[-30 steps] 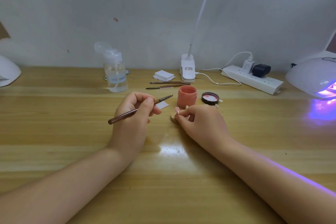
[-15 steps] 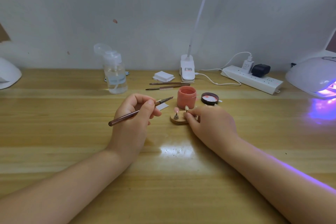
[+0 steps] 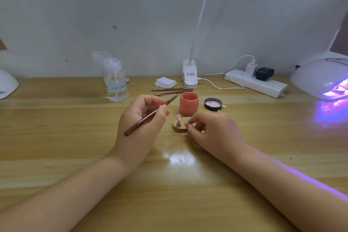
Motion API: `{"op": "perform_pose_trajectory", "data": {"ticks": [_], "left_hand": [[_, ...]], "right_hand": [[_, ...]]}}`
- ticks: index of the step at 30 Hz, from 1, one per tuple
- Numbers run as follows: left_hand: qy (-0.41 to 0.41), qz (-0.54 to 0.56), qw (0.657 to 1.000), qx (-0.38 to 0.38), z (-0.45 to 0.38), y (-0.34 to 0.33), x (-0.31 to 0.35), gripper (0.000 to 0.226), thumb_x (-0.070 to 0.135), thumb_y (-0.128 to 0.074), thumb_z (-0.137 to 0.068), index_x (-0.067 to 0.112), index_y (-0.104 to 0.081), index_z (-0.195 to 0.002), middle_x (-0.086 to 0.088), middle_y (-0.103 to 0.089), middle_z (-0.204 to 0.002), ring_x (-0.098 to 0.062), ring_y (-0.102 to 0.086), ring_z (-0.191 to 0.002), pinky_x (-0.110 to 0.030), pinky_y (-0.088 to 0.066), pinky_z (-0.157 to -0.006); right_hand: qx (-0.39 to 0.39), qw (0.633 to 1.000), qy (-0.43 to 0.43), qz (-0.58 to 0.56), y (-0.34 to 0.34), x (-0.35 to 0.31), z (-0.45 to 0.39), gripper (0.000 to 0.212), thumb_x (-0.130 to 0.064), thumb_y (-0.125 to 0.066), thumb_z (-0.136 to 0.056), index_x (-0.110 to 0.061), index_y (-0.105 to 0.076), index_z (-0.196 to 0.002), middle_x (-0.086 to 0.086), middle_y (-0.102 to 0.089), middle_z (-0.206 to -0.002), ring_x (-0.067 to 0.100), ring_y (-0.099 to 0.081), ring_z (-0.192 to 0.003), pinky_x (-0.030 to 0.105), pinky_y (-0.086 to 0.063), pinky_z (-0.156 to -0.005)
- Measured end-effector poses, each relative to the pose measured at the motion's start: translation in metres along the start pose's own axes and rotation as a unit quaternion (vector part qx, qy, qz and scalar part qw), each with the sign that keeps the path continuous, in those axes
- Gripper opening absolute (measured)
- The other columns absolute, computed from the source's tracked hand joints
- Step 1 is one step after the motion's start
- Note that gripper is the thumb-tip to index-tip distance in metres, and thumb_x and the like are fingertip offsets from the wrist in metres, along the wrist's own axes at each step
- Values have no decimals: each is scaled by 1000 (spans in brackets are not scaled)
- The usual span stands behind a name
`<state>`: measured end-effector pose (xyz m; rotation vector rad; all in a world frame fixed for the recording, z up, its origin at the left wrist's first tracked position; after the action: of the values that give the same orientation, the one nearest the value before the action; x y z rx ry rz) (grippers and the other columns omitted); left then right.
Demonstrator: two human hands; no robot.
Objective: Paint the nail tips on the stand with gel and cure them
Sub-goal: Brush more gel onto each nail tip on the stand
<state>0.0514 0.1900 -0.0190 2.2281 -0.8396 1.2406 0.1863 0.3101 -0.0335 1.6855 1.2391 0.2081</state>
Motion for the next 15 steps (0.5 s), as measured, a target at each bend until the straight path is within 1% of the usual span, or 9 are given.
{"op": "perform_pose_trajectory", "data": {"ticks": [3,4,6,8,10,11,13,15], "left_hand": [[-16,-45,999,-2,-23,-6,13,16,7,-68,-87,23,-69,-83,13,-72,-74,1,-66,-67,-13,-50,-62],[-24,-66,998,-2,-32,-8,18,18,7,-68,-86,24,-70,-80,14,-72,-72,-1,-66,-68,-15,-51,-62],[-37,-112,993,-6,-50,-15,25,15,10,-66,-86,21,-71,-77,5,-72,-70,-12,-68,-68,-27,-55,-64],[-53,-197,979,-21,-69,-23,32,16,12,-61,-86,7,-71,-75,-12,-70,-69,-24,-66,-69,-37,-53,-64],[-49,-279,957,-67,-88,-34,35,21,13,-56,-85,-1,-66,-74,-18,-69,-73,-27,-63,-67,-42,-48,-67],[-38,-309,945,-97,-95,-39,36,21,13,-54,-84,-2,-64,-73,-18,-68,-74,-26,-60,-66,-42,-47,-64],[-8,-357,923,-142,-107,-50,35,19,11,-53,-83,-1,-61,-71,-15,-63,-69,-25,-52,-61,-34,-40,-55],[29,-374,913,-162,-113,-58,31,23,8,-52,-83,6,-49,-60,-5,-47,-57,-19,-40,-53,-27,-30,-49]], "right_hand": [[1,1000,3,-24,1,0,1,11,-33,-65,-85,-24,-71,-87,-9,-71,-78,11,-65,-76,32,-51,-67],[3,999,4,-32,1,1,1,10,-32,-66,-84,-23,-71,-86,-10,-71,-77,9,-63,-72,32,-51,-67],[6,999,4,-48,0,1,1,7,-29,-68,-82,-23,-70,-84,-11,-70,-75,2,-56,-62,29,-50,-65],[8,998,4,-64,-1,3,1,3,-27,-70,-80,-23,-70,-81,-14,-67,-71,-4,-51,-56,24,-46,-62],[15,997,5,-78,-1,4,1,2,-24,-72,-79,-24,-70,-80,-16,-62,-67,-10,-52,-57,15,-40,-58],[17,996,8,-83,-1,5,1,2,-23,-72,-79,-24,-70,-79,-17,-61,-67,-13,-52,-59,11,-38,-57],[15,996,16,-86,-2,4,2,3,-22,-72,-79,-23,-70,-80,-18,-60,-67,-15,-52,-62,8,-35,-56],[10,996,24,-82,-3,4,2,2,-23,-72,-80,-23,-70,-81,-16,-62,-69,-12,-52,-57,14,-40,-57]]}}
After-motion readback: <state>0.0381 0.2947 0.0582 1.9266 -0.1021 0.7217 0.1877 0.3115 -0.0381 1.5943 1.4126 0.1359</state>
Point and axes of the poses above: each hand's wrist, its own z-axis away from the middle knuckle, its own y-axis out of the back of the hand, x = y × z, the point moved 2 cm from there along -z, towards the middle knuckle
